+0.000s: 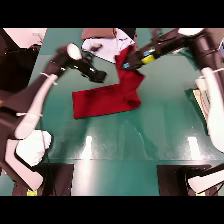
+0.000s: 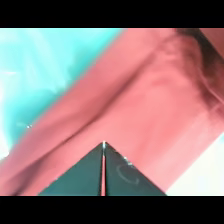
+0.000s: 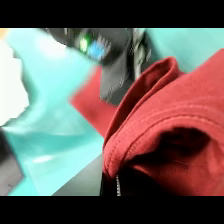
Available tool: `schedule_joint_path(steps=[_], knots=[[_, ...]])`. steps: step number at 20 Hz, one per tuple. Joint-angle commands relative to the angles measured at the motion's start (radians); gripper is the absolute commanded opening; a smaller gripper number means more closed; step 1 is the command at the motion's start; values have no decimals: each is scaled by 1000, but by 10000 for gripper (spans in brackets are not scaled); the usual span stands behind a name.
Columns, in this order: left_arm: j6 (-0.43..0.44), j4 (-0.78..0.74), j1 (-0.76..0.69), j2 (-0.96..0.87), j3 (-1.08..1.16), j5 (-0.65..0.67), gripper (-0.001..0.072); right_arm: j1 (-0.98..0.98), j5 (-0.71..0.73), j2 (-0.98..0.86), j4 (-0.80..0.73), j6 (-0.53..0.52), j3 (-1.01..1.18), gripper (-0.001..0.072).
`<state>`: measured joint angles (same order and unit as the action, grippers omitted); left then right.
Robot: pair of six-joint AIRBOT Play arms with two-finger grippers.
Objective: Fold the shirts.
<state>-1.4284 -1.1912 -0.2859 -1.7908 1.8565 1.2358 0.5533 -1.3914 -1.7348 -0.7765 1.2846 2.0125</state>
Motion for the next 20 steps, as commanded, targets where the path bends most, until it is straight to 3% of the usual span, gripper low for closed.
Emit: schedule_joint_path(steps=[1,3,5,6,8,9,13,16,17,18,20], knots=[[23,-76,155,143,0,82,26,133,148,-117,138,-109,16,18],[22,-75,224,208,0,86,26,234,234,-219,138,-190,56,41],[21,-74,270,255,1,84,26,313,322,-293,138,-242,58,396],[21,-73,282,268,1,88,26,333,355,-307,147,-242,43,505],[21,-72,292,287,0,101,26,331,361,-292,145,-242,9,500],[22,-58,292,290,0,106,26,304,314,-268,138,-242,-6,419],[22,1,292,289,-9,116,26,106,43,-154,-49,-136,-84,410],[22,3,292,288,-9,103,27,-82,-12,-72,-189,-26,-236,411],[22,3,291,286,-9,95,27,-146,-2,-58,-172,-23,-294,478],[22,5,291,284,-10,89,26,-203,11,-57,-134,-23,-338,718],[23,7,292,280,-10,88,26,-290,31,-87,11,-23,-414,717]])
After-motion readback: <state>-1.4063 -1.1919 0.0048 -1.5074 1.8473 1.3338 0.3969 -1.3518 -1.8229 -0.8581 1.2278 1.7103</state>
